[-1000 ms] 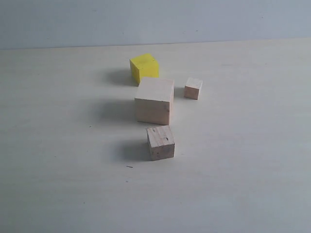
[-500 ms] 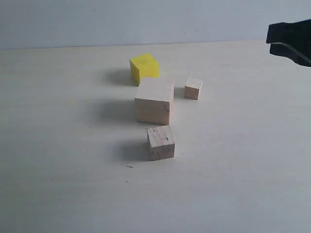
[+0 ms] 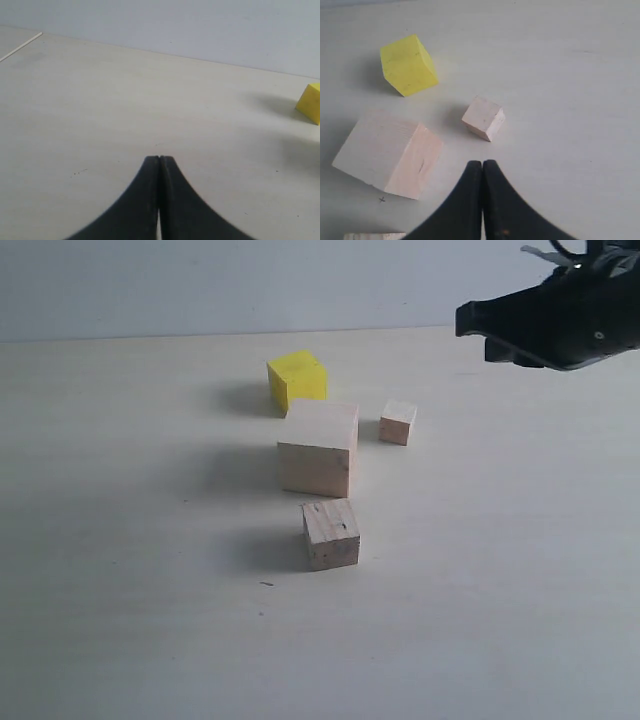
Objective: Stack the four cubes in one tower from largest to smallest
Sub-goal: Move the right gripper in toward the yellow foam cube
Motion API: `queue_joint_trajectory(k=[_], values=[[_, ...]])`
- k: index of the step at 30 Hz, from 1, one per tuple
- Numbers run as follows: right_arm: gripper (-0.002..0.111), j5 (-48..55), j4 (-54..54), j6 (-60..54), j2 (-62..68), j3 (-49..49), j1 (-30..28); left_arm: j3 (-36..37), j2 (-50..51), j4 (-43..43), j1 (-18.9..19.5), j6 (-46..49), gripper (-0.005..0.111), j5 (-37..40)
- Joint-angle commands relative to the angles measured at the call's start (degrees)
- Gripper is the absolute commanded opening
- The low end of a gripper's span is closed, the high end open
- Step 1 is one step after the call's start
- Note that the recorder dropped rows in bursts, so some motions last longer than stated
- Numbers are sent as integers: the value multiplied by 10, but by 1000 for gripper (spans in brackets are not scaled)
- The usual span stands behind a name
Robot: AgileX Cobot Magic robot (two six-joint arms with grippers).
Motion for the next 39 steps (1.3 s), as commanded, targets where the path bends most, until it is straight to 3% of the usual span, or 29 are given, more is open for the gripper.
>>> queue_joint_trajectory(k=[1, 11, 15, 24, 39], values=[[0, 20, -1, -56, 70, -61, 2, 1, -4, 1, -4, 0, 0, -3], [0, 63, 3, -82, 210, -218, 5, 1, -4, 1, -4, 0, 0, -3], [0, 110, 75, -153, 269, -292, 12, 1, -4, 1, -4, 0, 0, -3], [0, 118, 164, -232, 360, -377, 20, 1, -4, 1, -4, 0, 0, -3], [0, 192, 178, -250, 479, -492, 38, 1, -4, 1, -4, 0, 0, -3]])
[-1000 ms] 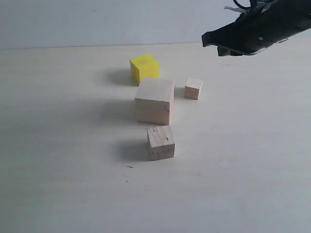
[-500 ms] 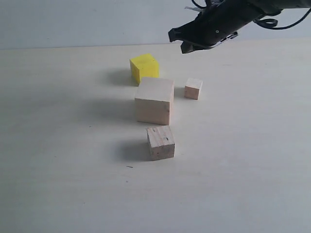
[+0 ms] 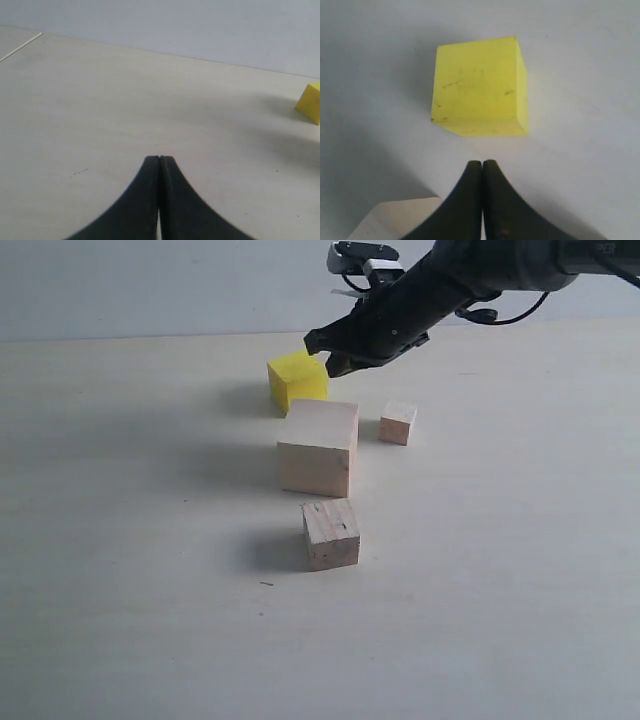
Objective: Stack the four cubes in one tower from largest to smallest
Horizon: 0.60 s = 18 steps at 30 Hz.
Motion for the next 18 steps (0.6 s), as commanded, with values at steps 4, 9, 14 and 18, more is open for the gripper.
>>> queue_joint_trajectory(k=[4, 9, 14, 18], values=[[0, 42, -3, -7, 21, -13, 1, 1, -4, 1, -4, 0, 0, -3], [0, 73, -3, -7, 26, -13, 1, 1, -4, 1, -4, 0, 0, -3], [0, 107, 1, -7, 26, -13, 1, 1, -4, 1, -4, 0, 0, -3], [0, 120, 15, -7, 26, -13, 9, 1, -4, 1, -4, 0, 0, -3]])
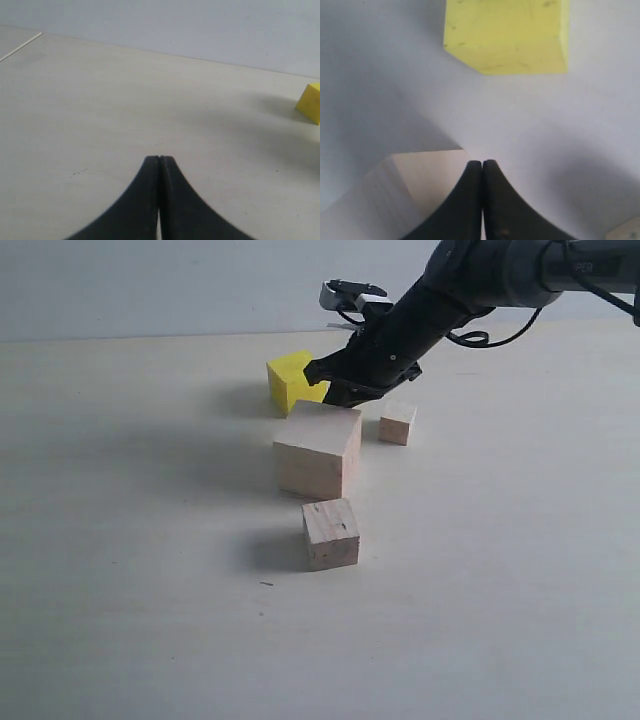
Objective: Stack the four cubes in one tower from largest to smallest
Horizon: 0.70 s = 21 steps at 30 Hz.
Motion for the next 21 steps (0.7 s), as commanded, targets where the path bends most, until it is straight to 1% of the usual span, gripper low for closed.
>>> queue_joint_trajectory(k=[1, 9, 18, 21], values=[[0, 20, 13, -6, -1, -5, 14, 1, -4, 1, -4, 0, 0, -3], [0, -25, 9, -26, -1, -10, 61, 1, -4, 1, -4, 0, 0, -3], [0, -13, 7, -22, -19, -37, 61, 1, -4, 1, -4, 0, 0, -3], [0, -18, -25, 5, -41, -37, 61, 1, -4, 1, -4, 0, 0, -3]])
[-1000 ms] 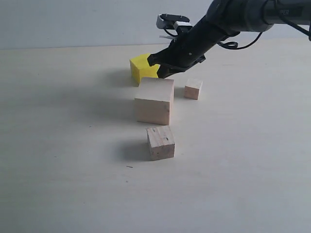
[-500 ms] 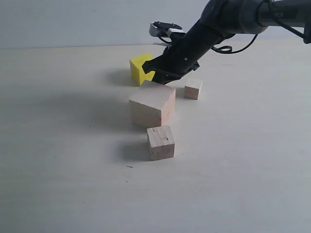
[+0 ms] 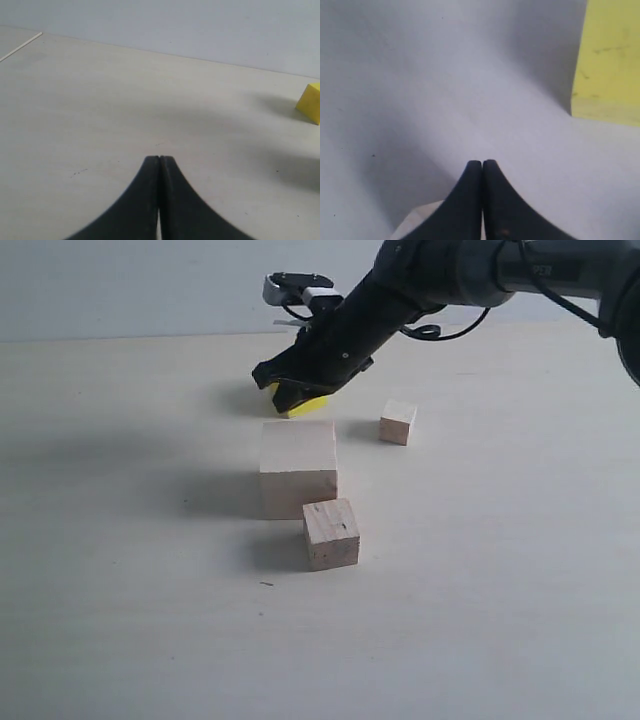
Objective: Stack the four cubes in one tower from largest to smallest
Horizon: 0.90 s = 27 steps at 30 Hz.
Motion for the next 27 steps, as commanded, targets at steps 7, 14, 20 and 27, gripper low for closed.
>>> queue_joint_trajectory(k=[7, 14, 20, 27], values=[[0, 21, -294, 259, -86, -6, 0, 1, -4, 1, -4, 0, 0, -3], [0, 112, -338, 295, -79, 3, 0, 1, -4, 1, -4, 0, 0, -3], [0, 136, -327, 327, -44, 7, 0, 1, -4, 1, -4, 0, 0, -3], [0, 147, -278, 323, -23, 7, 0, 1, -4, 1, -4, 0, 0, -3]])
